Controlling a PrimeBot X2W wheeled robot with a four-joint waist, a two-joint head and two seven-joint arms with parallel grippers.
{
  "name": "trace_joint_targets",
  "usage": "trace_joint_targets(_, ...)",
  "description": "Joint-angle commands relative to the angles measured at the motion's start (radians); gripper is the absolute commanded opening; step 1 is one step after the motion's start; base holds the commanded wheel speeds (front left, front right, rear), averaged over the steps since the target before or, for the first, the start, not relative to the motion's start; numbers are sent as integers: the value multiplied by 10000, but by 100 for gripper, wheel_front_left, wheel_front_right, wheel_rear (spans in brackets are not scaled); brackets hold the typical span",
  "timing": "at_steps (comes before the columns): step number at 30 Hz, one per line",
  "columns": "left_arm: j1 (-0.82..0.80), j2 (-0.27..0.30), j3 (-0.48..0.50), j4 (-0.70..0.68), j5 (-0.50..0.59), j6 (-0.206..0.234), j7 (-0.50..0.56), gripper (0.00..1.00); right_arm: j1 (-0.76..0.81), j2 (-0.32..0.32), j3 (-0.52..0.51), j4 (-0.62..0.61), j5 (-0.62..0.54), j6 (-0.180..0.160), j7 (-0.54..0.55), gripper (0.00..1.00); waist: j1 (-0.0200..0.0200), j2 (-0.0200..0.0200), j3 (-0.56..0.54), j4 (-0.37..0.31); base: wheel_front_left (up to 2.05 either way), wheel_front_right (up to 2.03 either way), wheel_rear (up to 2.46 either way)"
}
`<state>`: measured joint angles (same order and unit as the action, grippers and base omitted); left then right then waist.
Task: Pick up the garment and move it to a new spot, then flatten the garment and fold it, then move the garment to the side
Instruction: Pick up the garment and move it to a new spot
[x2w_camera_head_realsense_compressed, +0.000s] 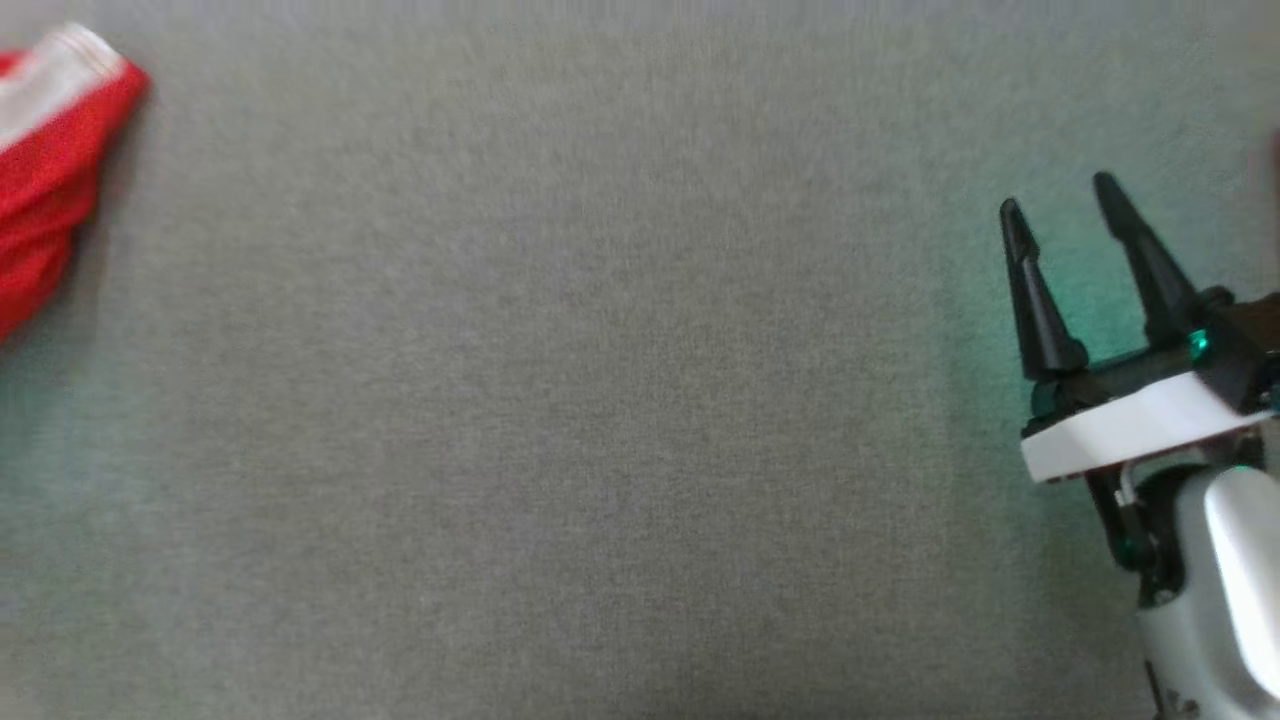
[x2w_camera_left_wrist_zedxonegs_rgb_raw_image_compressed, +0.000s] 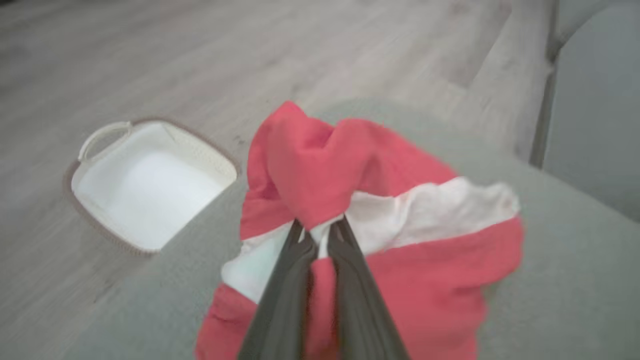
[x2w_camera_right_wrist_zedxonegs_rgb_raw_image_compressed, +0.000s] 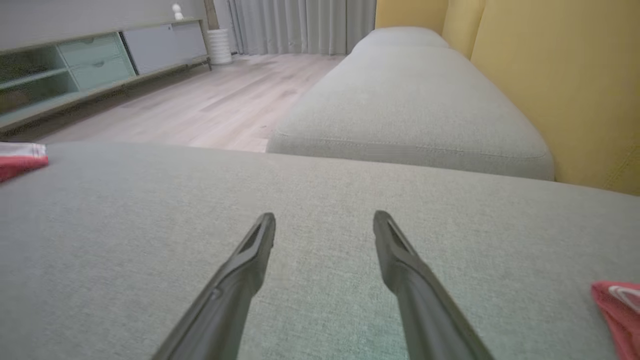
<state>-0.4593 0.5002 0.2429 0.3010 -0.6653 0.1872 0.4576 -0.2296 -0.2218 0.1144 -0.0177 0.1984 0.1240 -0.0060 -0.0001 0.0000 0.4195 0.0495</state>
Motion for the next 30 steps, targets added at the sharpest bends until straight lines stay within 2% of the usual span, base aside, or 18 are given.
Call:
trace_joint_targets(1,-423,759,308,-479,91,-66,-80,0,201,43,187,-259,69,67,-101,100,1,0,-872,97,0,0,0)
trace_joint_targets(6,-1293,896,-390,-1406,16,-749,154,0,512,391,309,227,122,67,-251,100,1,0,-2168,-61,0,0,0)
trace_joint_targets(10,-2140,721,-1248,-2322,-40,-1089,667,0,659,615,430,365,106,67,-291,100,1,0,-2848,-443,0,0,0)
trace_joint_targets(13,-2674,281,-2038,-3010,-177,-1365,1007,0,771,725,420,377,77,67,-265,100,1,0,-3138,-785,0,0,0)
trace_joint_targets(21,-3491,-1763,-4389,-3969,-226,-1663,1210,0,824,923,351,214,67,67,-193,100,1,0,-3055,-1732,0,0,0)
trace_joint_targets(25,-3388,-2566,-5358,-3658,54,-1771,896,0,698,1004,447,146,90,67,-212,100,1,0,-2771,-2174,0,0,0)
trace_joint_targets(30,-2909,-3083,-6109,-2630,582,-1865,89,0,417,1080,566,188,182,67,-350,100,1,0,-2320,-2656,0,0,0)
